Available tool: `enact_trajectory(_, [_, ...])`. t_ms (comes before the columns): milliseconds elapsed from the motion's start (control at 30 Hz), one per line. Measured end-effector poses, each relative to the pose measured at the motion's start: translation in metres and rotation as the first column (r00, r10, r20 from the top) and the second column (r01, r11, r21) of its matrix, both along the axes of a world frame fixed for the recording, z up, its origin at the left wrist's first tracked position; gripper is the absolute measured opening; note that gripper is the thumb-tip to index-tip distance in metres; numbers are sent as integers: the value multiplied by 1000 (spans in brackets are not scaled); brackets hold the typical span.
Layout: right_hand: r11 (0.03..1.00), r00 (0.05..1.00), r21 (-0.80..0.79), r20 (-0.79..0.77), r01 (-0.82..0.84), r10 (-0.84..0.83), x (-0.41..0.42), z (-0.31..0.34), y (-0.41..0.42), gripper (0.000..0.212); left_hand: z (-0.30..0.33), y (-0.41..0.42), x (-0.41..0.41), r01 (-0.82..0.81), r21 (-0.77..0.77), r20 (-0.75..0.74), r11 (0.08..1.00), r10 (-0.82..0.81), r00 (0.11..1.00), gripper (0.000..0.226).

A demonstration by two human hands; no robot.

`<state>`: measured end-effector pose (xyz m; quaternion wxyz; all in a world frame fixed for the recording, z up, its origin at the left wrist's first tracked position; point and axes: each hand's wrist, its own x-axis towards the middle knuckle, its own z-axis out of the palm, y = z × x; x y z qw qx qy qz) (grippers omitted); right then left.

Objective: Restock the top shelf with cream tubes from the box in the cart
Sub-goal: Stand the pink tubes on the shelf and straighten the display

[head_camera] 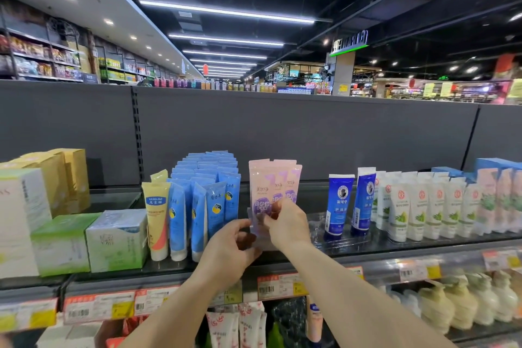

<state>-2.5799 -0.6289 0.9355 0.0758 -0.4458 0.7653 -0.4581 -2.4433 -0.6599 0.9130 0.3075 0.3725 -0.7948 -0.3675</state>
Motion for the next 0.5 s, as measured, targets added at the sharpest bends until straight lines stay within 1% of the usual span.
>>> enact_trajectory(200, [999,998,17,-49,-44,45,-11,-2,1,18,4,9,-3,-80,-85,64,993,86,994,48])
enact_trajectory(300, [999,992,-2,-114,-50,49,-15,-6,3,13,6,18,-9,-130,-85,81,988,137,987,42])
enact_trajectory(333, [999,991,-14,-129,-48,46,-16,-9,5,12,6,21,-11,-145,-106,91,984,155,984,40])
enact_trajectory(400, [998,986,-37,-162,-43,36,-19,-15,10,9,7,29,-13,-163,-195,111,967,187,976,39])
enact_trajectory(500, [994,976,-81,-211,-68,49,-20,-24,21,13,4,43,-8,-172,-286,146,943,221,964,31])
